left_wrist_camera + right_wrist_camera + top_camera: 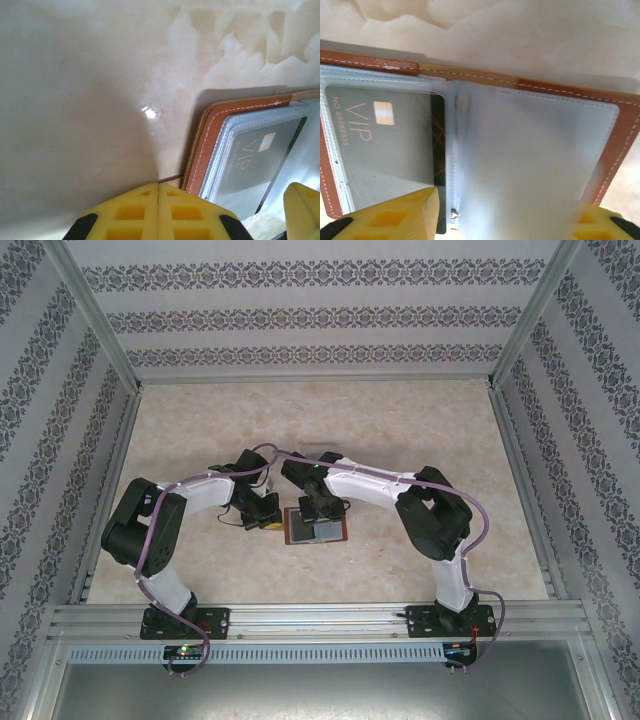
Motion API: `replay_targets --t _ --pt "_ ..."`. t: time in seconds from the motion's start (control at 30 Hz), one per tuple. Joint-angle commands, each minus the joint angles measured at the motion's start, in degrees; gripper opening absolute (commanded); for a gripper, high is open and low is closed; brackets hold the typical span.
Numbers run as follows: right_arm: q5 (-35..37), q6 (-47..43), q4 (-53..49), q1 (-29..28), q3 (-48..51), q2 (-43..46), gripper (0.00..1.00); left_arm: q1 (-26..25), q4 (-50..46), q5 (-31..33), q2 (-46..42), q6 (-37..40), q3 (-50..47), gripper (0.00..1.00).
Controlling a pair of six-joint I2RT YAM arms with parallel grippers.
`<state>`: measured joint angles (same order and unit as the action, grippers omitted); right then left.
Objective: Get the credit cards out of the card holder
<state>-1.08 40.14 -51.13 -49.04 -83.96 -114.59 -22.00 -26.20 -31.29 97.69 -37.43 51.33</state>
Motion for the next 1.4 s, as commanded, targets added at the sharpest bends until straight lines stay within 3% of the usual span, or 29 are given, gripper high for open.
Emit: replay_targets --t 0.0,0.47,0.93,1.37 --pt "2.8 0.1 -2.2 -0.8 -0.4 3.3 0.46 0.2 0.2 0.6 1.6 1.6 -0.4 0.00" --pt "-2.0 0.9 2.0 -0.4 1.9 6.6 0.08 0.2 0.3 0.4 2.2 1.7 -0.3 0.00" --pt "0.1 -0.7 2.3 2.8 7.5 7.9 0.05 0.2 -0.7 0.8 3.1 2.0 -0.2 0.00" --pt "2.5 -2.1 3.3 3.8 10.3 3.8 0.07 0.2 -1.2 0.5 3.4 1.9 0.1 0.00"
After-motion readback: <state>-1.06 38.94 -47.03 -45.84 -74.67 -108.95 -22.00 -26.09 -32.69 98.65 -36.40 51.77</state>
